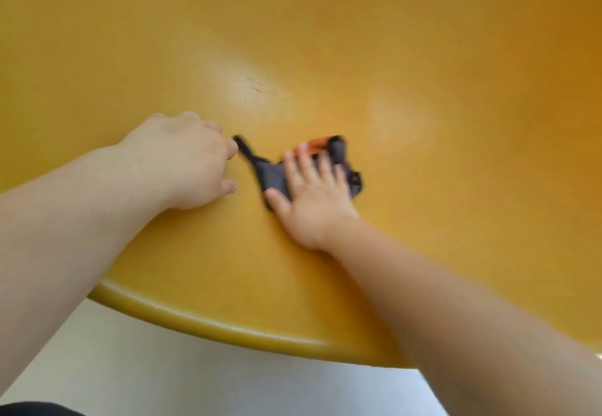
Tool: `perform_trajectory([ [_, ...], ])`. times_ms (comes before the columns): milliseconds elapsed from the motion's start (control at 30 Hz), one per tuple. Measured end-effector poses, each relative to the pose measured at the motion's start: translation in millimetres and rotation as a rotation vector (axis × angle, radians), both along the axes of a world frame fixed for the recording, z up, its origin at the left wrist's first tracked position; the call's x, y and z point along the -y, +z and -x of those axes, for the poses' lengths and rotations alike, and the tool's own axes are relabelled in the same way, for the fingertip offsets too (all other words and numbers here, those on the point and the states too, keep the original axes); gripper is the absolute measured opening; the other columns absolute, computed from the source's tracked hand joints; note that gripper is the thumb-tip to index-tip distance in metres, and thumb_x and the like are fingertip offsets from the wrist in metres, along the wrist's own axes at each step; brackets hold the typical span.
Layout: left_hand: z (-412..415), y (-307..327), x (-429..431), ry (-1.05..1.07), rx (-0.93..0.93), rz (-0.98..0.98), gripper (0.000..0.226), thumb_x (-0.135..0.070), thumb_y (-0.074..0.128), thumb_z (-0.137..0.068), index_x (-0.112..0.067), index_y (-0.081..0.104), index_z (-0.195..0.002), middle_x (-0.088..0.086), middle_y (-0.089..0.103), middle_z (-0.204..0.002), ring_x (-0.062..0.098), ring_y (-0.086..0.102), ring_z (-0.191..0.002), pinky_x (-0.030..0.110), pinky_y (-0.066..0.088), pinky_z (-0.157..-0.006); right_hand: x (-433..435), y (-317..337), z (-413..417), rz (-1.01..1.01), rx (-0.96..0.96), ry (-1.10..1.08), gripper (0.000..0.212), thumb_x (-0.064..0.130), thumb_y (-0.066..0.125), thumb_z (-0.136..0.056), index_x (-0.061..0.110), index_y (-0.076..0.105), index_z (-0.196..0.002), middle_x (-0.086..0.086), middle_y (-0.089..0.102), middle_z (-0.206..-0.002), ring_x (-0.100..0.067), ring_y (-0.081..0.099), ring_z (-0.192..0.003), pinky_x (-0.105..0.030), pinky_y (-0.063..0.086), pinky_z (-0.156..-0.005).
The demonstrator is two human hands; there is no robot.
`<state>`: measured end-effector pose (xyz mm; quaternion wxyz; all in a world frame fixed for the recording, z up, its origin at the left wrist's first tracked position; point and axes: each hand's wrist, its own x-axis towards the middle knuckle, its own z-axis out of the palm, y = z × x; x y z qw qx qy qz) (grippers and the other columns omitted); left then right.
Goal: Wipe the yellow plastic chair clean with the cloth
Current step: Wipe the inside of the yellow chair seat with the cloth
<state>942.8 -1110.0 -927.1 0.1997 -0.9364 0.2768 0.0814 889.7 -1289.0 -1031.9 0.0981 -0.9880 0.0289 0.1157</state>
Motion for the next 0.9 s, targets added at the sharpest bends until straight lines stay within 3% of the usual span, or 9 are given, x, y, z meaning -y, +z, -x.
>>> perform_trajectory([
  [133,-6,3,-3,0.018,0.003,0.033,0.049,-0.065,0.045,-0.093,-0.032,0.055,-0.128,-0.002,0.056,-0.128,0.025,0.051,-0.125,0.04,0.047,-0.093,-38,26,60,-0.165,-0.003,0.38,0.067,0.056,0.023,-0.106,0.031,-0.002,-0.163,0.007,-0.015,-0.17,-0.024,-0.016,-0.156,-0.046,-0.009,-0.125],
  [200,-8,3,-5,0.033,-0.009,0.054,0.049,-0.064,0.044,-0.094,-0.032,0.054,-0.13,-0.003,0.055,-0.129,0.025,0.05,-0.126,0.039,0.046,-0.093,-8,34,93,-0.223,-0.053,0.575,0.065,0.06,0.023,-0.105,0.039,-0.003,-0.161,0.014,-0.016,-0.168,-0.016,-0.019,-0.155,-0.038,-0.015,-0.124],
  [267,-7,0,-7,0.035,-0.013,0.064,0.047,-0.062,0.042,-0.096,-0.033,0.053,-0.131,-0.004,0.054,-0.129,0.023,0.049,-0.125,0.038,0.045,-0.092,51,34,100,-0.112,-0.095,0.653,0.07,0.073,0.019,-0.098,0.045,-0.002,-0.159,0.015,-0.015,-0.168,-0.013,-0.008,-0.155,-0.034,-0.013,-0.123],
  [367,-6,0,-7,0.025,0.006,0.061,0.046,-0.061,0.04,-0.097,-0.033,0.051,-0.132,-0.004,0.054,-0.129,0.023,0.048,-0.124,0.038,0.045,-0.09,160,27,53,0.251,-0.042,0.345,0.098,0.091,-0.001,-0.081,0.036,0.01,-0.162,0.004,-0.001,-0.17,-0.027,0.015,-0.156,-0.04,0.005,-0.125],
  [433,-6,1,-5,0.024,0.021,0.045,0.047,-0.061,0.04,-0.097,-0.034,0.051,-0.132,-0.004,0.053,-0.128,0.023,0.048,-0.125,0.038,0.046,-0.092,211,27,18,0.397,-0.005,-0.065,0.101,0.091,-0.001,-0.079,0.034,0.005,-0.162,0.001,-0.006,-0.171,-0.029,0.005,-0.157,-0.046,0.006,-0.125],
  [500,-5,-1,-5,0.026,0.019,0.029,0.048,-0.063,0.04,-0.096,-0.034,0.05,-0.133,-0.005,0.053,-0.129,0.023,0.047,-0.124,0.038,0.045,-0.092,207,20,-14,0.328,0.028,-0.419,0.092,0.084,0.012,-0.088,0.031,-0.003,-0.163,0.0,-0.015,-0.17,-0.031,-0.009,-0.157,-0.052,-0.001,-0.126],
  [567,-4,-1,-6,0.03,0.009,0.038,0.048,-0.063,0.04,-0.096,-0.034,0.05,-0.133,-0.006,0.053,-0.127,0.022,0.048,-0.123,0.038,0.045,-0.092,151,7,-39,0.177,0.039,-0.531,0.091,0.077,0.019,-0.094,0.023,-0.006,-0.163,-0.005,-0.019,-0.169,-0.036,-0.014,-0.155,-0.057,-0.004,-0.124],
  [733,-15,20,-12,0.059,0.111,0.033,0.045,-0.063,0.041,-0.095,-0.033,0.055,-0.124,-0.004,0.056,-0.124,0.025,0.05,-0.119,0.039,0.047,-0.091,-19,2,-21,-0.073,0.075,0.1,0.08,0.069,0.019,-0.099,0.029,-0.006,-0.162,0.003,-0.019,-0.169,-0.032,-0.012,-0.156,-0.049,-0.004,-0.126],
  [900,-26,37,-24,0.027,0.148,-0.126,0.057,-0.072,0.035,-0.092,-0.035,0.048,-0.134,-0.005,0.051,-0.129,0.022,0.046,-0.121,0.038,0.042,-0.09,33,8,9,-0.035,0.103,0.587,0.077,0.077,0.02,-0.095,0.045,-0.009,-0.158,0.016,-0.021,-0.166,-0.02,-0.009,-0.157,-0.036,-0.011,-0.125],
])
